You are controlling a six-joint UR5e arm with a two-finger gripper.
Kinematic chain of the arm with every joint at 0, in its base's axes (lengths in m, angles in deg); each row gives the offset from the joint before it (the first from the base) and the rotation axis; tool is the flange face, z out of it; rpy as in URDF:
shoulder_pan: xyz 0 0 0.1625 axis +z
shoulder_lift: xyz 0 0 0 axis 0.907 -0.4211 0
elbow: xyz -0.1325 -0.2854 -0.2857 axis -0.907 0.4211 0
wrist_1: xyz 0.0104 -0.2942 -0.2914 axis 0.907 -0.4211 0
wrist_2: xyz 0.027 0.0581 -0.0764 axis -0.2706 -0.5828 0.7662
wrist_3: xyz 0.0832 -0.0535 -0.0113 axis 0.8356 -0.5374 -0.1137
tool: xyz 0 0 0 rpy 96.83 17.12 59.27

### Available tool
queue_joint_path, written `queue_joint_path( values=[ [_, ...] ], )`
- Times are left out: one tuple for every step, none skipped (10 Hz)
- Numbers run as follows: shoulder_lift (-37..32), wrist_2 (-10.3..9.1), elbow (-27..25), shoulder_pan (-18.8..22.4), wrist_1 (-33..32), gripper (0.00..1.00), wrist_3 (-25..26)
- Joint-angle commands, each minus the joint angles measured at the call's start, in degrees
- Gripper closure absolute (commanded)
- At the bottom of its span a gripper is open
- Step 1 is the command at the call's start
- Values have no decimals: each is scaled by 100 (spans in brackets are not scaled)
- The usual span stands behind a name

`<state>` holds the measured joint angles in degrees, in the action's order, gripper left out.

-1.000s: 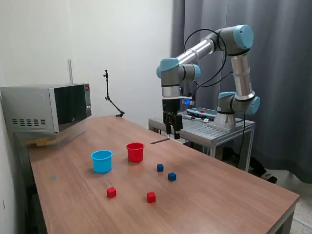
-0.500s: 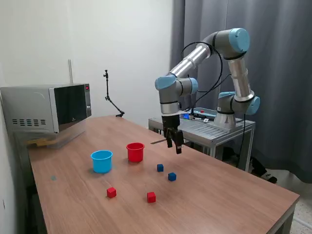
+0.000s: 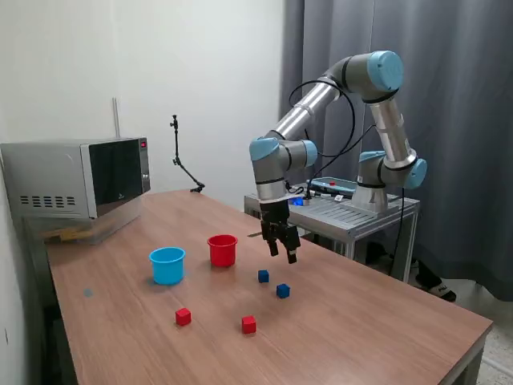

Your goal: Place red objects in the red bin, and blue objects in the blue bin.

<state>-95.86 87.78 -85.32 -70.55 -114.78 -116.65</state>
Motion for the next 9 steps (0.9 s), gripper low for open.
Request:
queue_joint_path(
  values=[
    [72, 19, 2, -149, -70, 0, 45],
    [72, 27, 20, -175, -96, 0, 98],
    [81, 36, 64, -263, -192, 0, 98],
    [176, 54, 151, -298, -193, 0, 98],
    [273, 80, 239, -299, -193, 0, 98],
    [439, 80, 292, -299, -193, 0, 107],
    [606, 80, 301, -290, -228, 0, 107],
    [643, 158, 310, -281, -289, 0, 350],
    [661, 594, 301, -290, -281, 0, 831]
  ],
)
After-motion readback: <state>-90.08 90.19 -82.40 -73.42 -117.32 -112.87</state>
